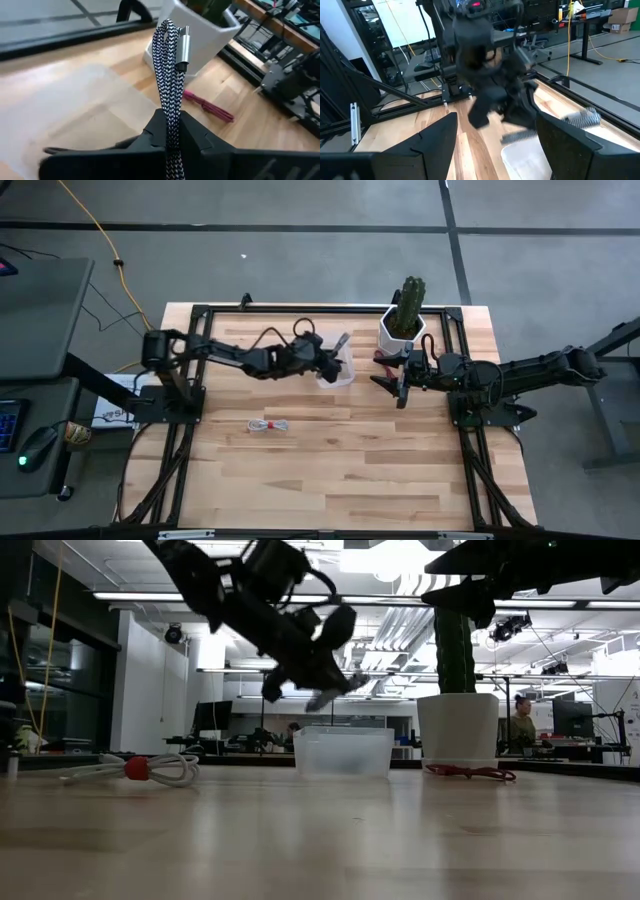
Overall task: Pick and place USB-C Cables
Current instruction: Put the black white charger cable into the transparent bin, then put the white charger cable into the transparent bin
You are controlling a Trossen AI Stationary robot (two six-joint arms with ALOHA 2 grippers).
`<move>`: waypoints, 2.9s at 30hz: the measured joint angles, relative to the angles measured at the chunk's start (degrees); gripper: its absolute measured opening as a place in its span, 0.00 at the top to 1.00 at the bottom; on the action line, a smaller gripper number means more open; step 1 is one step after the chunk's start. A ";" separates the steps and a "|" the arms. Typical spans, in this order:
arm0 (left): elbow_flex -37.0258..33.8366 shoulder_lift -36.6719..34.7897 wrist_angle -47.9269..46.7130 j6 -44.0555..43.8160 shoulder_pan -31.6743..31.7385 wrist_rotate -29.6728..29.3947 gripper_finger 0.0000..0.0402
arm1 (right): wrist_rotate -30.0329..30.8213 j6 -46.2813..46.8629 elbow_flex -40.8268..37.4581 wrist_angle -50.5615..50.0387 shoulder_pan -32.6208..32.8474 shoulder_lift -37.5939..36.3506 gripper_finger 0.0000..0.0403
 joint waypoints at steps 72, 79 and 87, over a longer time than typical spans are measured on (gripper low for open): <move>0.02 6.63 -3.48 -5.02 1.67 6.58 0.90 | 0.02 0.20 0.00 -0.39 0.00 0.00 0.35; 0.02 6.61 -3.48 -5.01 1.67 6.59 0.86 | 0.02 0.20 0.00 -0.39 -0.02 0.00 0.35; 0.02 6.61 -3.51 -3.54 1.67 6.50 0.85 | 0.04 0.20 0.00 -0.39 0.00 0.00 0.35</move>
